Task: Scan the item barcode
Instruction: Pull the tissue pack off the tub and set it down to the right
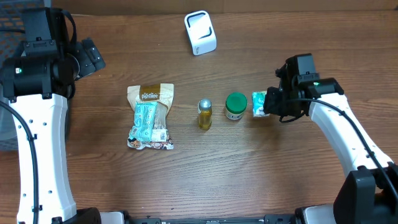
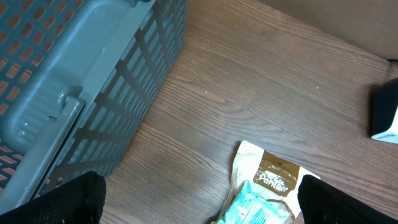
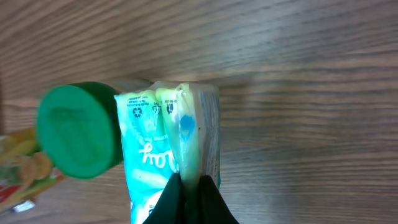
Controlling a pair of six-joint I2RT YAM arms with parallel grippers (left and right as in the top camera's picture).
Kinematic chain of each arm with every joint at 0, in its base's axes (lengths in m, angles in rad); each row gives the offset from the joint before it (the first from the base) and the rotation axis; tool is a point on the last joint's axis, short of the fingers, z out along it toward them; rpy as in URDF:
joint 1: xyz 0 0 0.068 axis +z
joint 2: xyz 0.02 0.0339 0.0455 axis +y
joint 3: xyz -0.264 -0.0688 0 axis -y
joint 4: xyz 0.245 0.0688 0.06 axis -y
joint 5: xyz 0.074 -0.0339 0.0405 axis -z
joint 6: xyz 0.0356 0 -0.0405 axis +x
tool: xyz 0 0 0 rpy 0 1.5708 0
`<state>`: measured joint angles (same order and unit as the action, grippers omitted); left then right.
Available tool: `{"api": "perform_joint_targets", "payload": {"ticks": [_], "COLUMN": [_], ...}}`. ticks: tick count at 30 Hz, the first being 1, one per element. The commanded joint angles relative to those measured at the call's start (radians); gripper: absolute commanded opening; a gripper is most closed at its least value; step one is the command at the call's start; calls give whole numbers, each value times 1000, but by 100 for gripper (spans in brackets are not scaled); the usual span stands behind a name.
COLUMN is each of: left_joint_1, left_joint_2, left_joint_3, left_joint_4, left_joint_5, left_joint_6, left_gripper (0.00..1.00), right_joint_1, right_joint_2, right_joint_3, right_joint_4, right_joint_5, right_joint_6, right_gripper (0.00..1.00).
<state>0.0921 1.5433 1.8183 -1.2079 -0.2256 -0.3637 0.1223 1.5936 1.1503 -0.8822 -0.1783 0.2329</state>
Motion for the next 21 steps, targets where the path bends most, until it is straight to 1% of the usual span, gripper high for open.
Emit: {"api": "perform_joint_targets", "payload": {"ticks": [1,5,8,10,21], "left_joint_1": [1,1,1,1,1], "left_joint_2": [1,1,1,1,1], "left_joint_3": [1,1,1,1,1], "left_joint_4": [2,2,2,2,2], "left_joint_5": [-17,-17,-17,-17,-17], "left_joint_6": [-3,-3,-3,-3,-3], "left_gripper": [100,100,99,99,100], "right_joint_1": [-1,-1,-1,-1,-1], "right_joint_2": [-28,-28,-27,-27,-27], "right_joint_3": [-52,-103,-117,-117,-117], "right_joint_4": [32,85,90,90,76], "right_joint_5": [33,40,135,163,186], "right_joint_6": [6,11,91,113,142], "right_gripper": [4,4,4,4,4]}}
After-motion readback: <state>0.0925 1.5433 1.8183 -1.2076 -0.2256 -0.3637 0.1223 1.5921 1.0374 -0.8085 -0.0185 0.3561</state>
